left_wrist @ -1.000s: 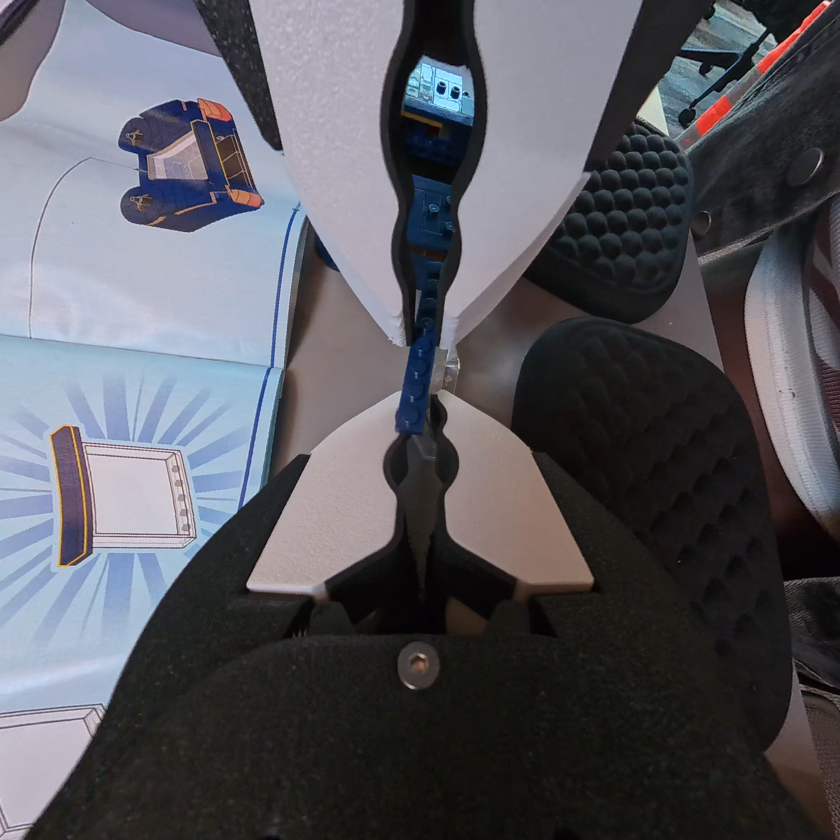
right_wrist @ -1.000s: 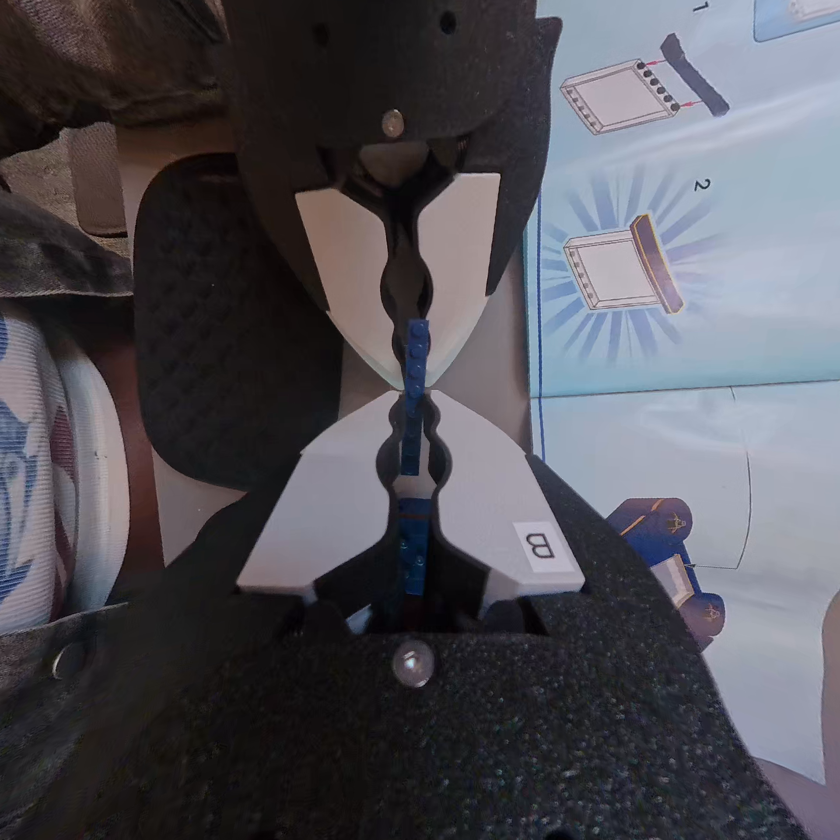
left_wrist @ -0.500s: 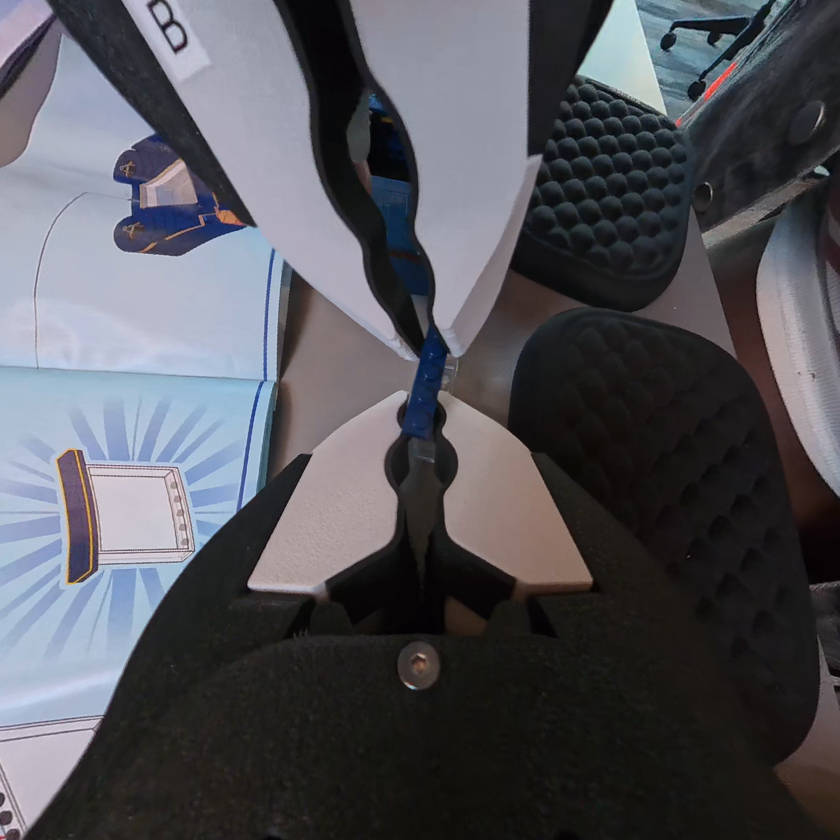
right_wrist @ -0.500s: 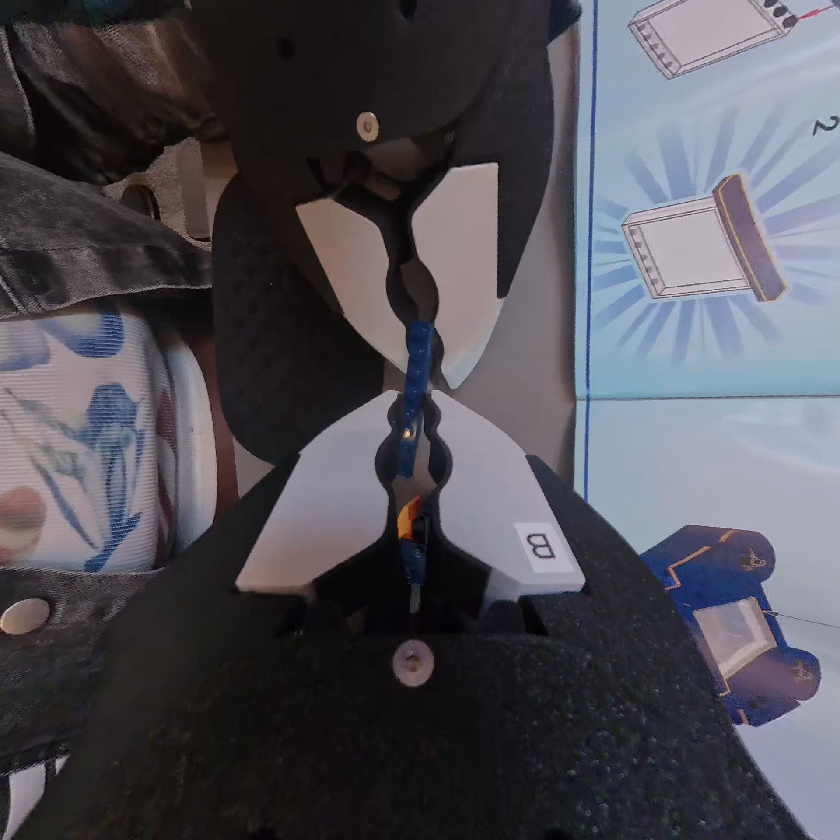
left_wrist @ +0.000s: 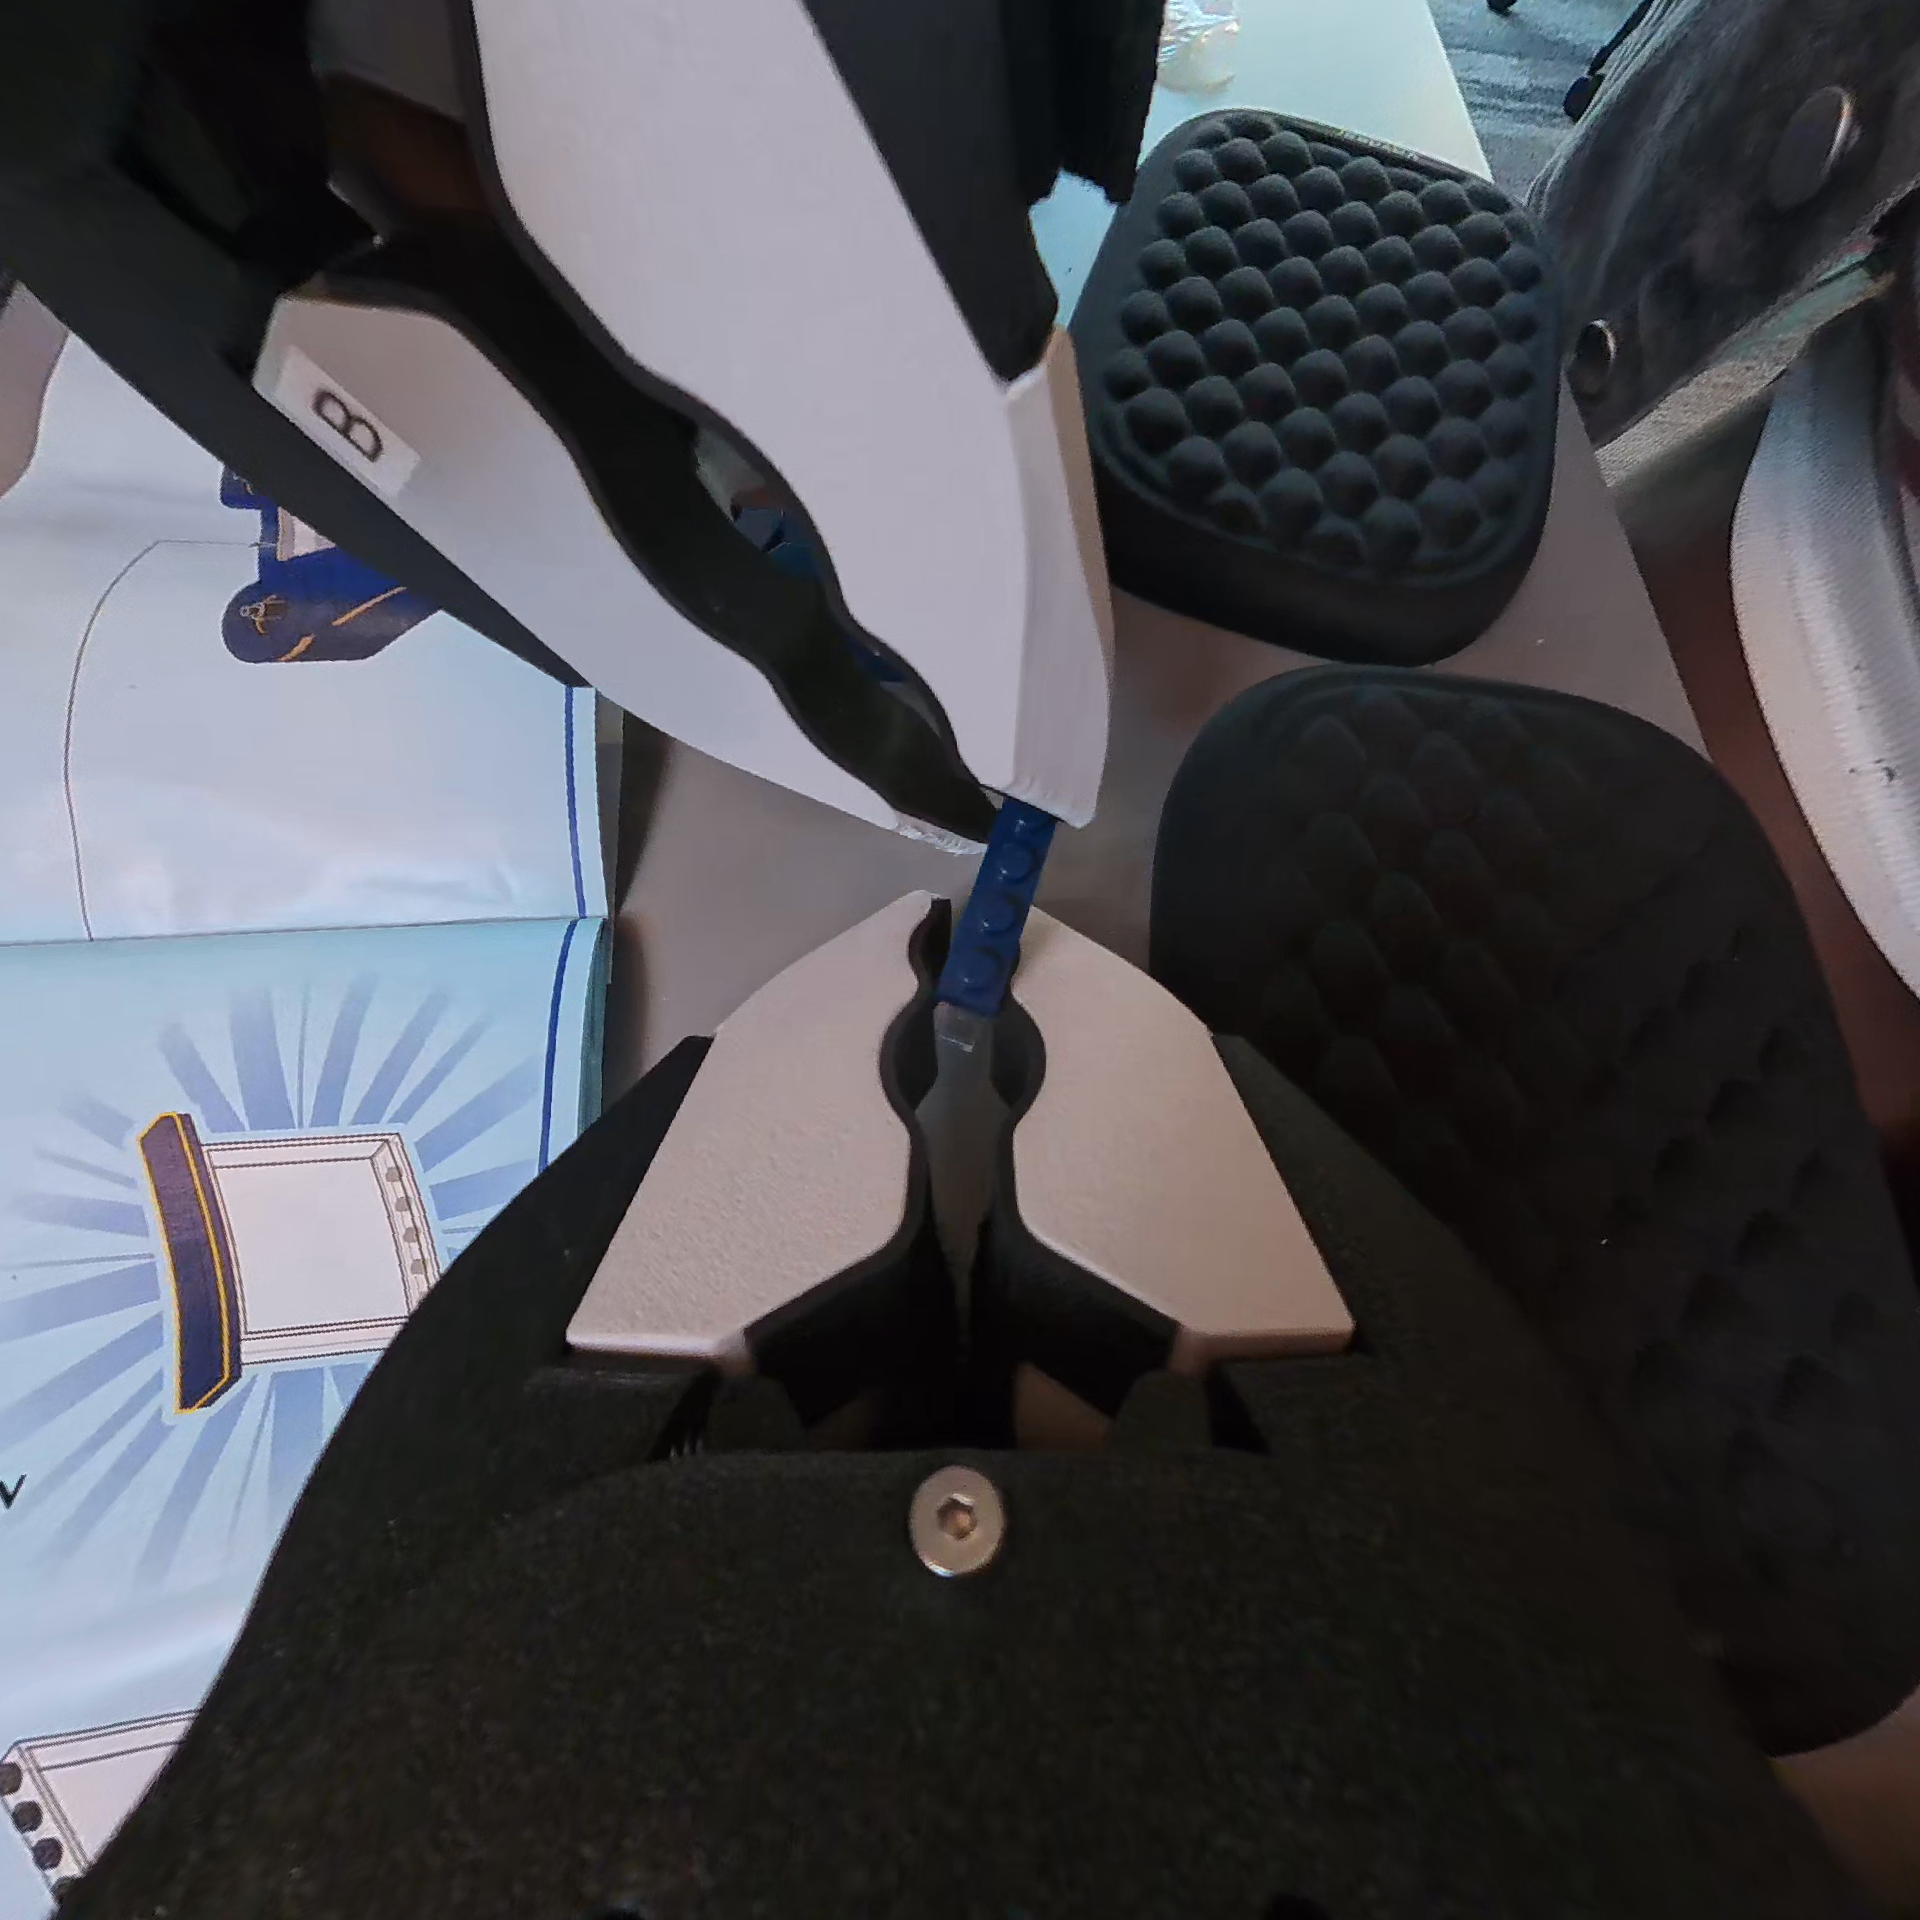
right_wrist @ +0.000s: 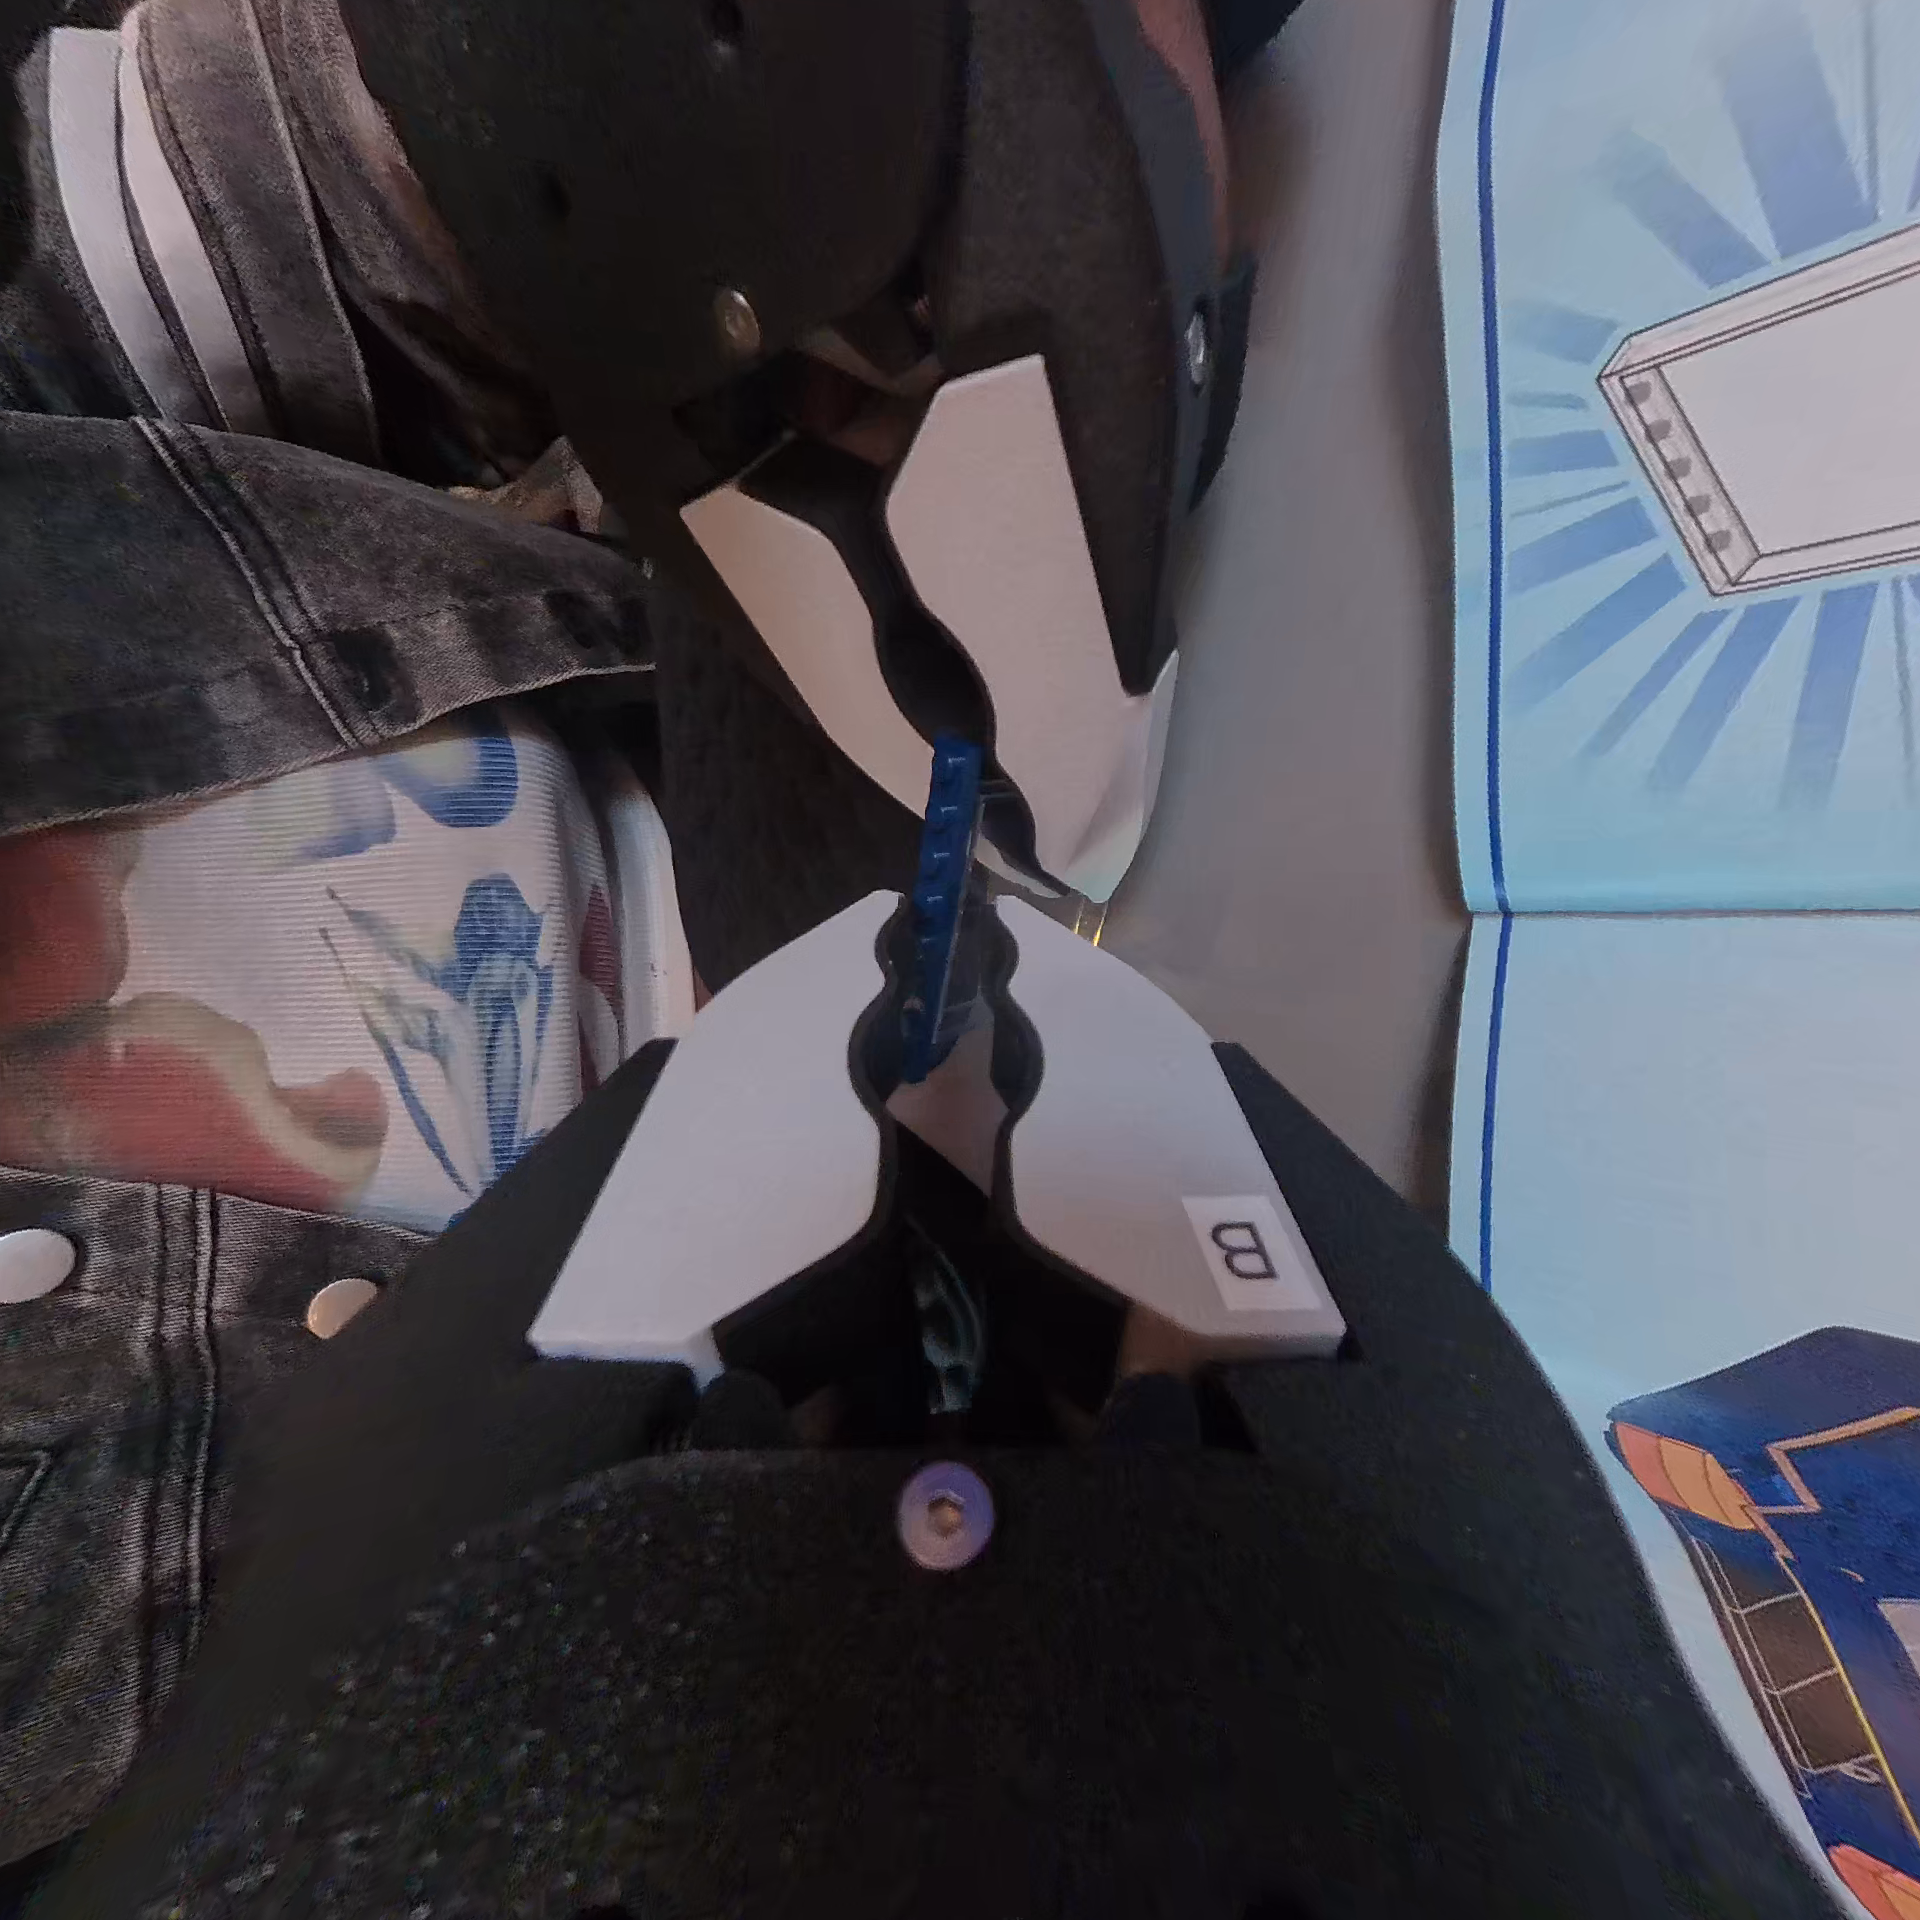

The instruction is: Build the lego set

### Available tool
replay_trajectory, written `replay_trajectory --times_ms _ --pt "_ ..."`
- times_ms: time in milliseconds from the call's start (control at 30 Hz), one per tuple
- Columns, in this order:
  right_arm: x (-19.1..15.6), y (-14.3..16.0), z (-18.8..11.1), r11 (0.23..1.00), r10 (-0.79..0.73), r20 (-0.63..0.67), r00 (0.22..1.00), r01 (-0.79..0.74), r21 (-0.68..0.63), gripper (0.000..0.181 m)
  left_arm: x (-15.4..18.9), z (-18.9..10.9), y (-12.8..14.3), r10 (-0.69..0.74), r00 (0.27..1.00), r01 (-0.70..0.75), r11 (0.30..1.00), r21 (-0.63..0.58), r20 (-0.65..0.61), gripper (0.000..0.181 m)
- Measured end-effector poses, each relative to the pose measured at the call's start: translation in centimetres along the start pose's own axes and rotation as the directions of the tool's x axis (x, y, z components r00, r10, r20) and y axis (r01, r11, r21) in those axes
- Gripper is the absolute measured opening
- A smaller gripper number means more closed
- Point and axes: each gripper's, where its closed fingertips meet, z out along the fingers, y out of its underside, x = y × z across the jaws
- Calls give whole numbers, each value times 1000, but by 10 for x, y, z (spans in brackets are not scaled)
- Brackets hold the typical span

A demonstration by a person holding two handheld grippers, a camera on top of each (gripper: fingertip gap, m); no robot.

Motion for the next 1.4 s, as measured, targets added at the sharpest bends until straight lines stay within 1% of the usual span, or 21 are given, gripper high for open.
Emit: replay_trajectory --times_ms 167,300,533,767,867,933,1000,1133,1200,1300,1367,1400 --pt "0 0 1 997 66 48 997 -65 -31 13 0 0 0 -1 1000 1 1000 0 2 5" --pt "0 1 3 992 101 67 993 -95 -82 15 0 0 0 -3 1000 3 1000 0 -1 5" --pt "1 4 6 976 189 175 966 -165 -144 22 1 0 1 12 1000 -12 1000 1 9 5" --pt "2 6 9 965 242 310 919 -195 -177 31 1 0 0 23 1000 -23 1000 1 11 5" --pt "3 7 10 966 235 338 911 -179 -188 34 2 0 0 27 1000 -27 1000 0 0 5" --pt "3 7 11 958 261 363 894 -194 -212 37 2 0 0 31 1000 -31 1000 0 0 5" --pt "2 7 11 960 246 344 906 -179 -215 35 2 0 0 54 998 -54 999 0 14 5" --pt "4 3 6 984 152 279 948 -118 -135 29 1 0 0 41 999 -41 999 0 18 5" --pt "-2 2 3 989 139 316 938 -115 -91 39 0 0 0 36 999 -36 999 1 16 5" --pt "-4 -1 -1 995 100 328 939 -103 -8 47 -2 -1 0 10 1000 -10 1000 3 21 5" --pt "-7 -8 -11 993 45 321 946 -78 90 49 -4 -2 -2 -27 999 27 1000 14 23 5" --pt "-9 -11 -18 987 -13 286 958 -33 155 50 -4 -4 -4 -64 998 63 997 38 10 5"
